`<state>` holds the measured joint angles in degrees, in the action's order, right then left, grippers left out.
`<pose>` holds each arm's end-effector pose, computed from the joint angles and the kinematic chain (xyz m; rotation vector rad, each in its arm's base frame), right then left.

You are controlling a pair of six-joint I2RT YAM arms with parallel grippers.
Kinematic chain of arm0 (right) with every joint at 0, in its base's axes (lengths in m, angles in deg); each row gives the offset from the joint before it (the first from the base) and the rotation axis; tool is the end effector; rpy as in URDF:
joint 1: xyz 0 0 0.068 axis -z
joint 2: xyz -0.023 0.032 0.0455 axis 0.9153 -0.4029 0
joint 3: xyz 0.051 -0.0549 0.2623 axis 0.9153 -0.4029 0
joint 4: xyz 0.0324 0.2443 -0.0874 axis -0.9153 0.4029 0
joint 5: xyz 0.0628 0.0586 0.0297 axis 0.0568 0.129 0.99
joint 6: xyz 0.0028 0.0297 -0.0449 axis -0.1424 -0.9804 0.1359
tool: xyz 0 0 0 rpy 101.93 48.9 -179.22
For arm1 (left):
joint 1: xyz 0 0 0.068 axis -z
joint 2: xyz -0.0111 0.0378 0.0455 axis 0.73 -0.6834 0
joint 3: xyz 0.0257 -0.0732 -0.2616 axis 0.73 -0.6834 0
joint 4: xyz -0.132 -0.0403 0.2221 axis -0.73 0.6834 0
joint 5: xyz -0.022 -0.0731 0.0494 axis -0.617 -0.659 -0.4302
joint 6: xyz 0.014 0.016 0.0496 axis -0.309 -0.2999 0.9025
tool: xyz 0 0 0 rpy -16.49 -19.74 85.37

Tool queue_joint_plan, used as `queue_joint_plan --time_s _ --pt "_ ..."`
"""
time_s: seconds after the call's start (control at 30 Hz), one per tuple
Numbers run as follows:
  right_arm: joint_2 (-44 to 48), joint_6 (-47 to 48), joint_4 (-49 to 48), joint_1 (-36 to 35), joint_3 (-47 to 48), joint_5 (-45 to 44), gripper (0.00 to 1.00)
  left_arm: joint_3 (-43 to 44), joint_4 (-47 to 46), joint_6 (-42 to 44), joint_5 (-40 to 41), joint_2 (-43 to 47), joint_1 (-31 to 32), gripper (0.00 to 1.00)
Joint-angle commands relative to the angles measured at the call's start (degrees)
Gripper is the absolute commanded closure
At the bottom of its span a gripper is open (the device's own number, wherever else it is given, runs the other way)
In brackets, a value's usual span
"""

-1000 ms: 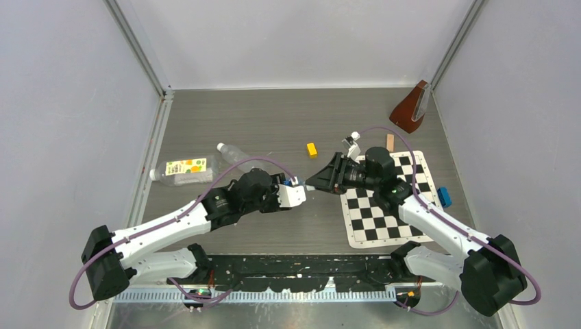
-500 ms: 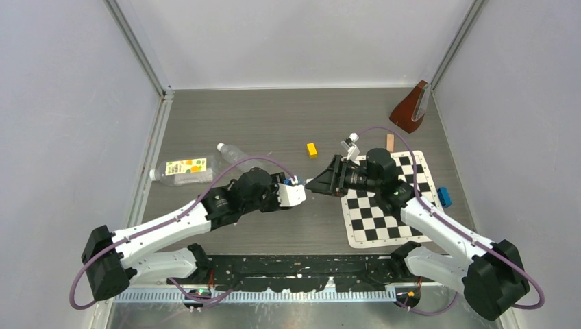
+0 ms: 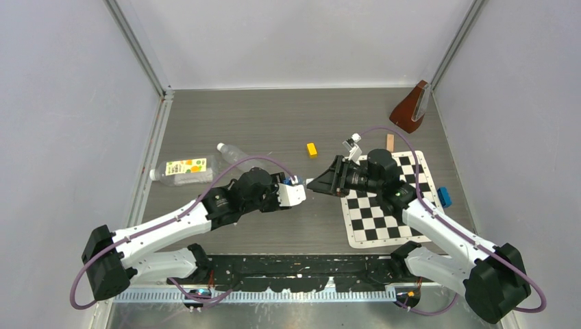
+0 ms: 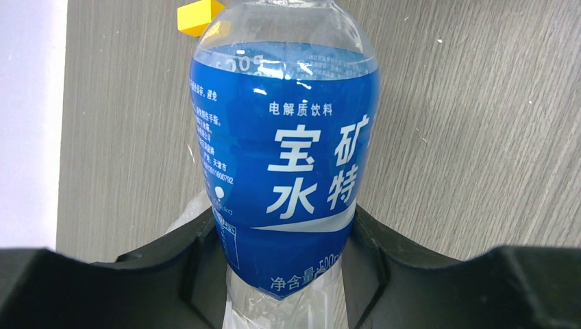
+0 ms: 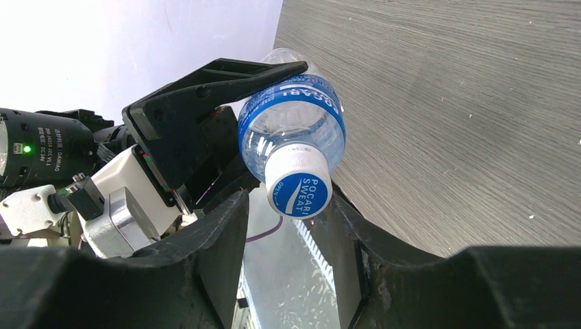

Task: Unscrew the bottle caps
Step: Unscrew the bottle cap from the plastic bottle.

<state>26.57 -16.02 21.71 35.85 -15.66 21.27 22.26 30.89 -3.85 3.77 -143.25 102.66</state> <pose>0.1808 0.1307 0.2606 -0.0504 2.1767 1.5383 0.1333 -0.1904 0.2678 1.4947 1.6233 -0.1360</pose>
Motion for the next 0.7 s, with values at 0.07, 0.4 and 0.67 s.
queue_joint_plan --time_s 0.07,0.4,0.67 --pt "0.6 -0.7 -2.4 -0.1 2.1 -2.2 0.49 1.5 -1.1 0.9 -0.4 -0.1 0.0 0.9" --pt "-1.5 -3.3 -5.5 0.3 1.1 -2.6 0.53 1.4 -1.5 1.0 -0.4 -0.3 0.0 0.9" --pt "-1.5 -4.2 -5.9 0.7 0.8 -3.5 0.53 0.8 -1.5 0.9 -0.7 0.3 -0.1 0.91"
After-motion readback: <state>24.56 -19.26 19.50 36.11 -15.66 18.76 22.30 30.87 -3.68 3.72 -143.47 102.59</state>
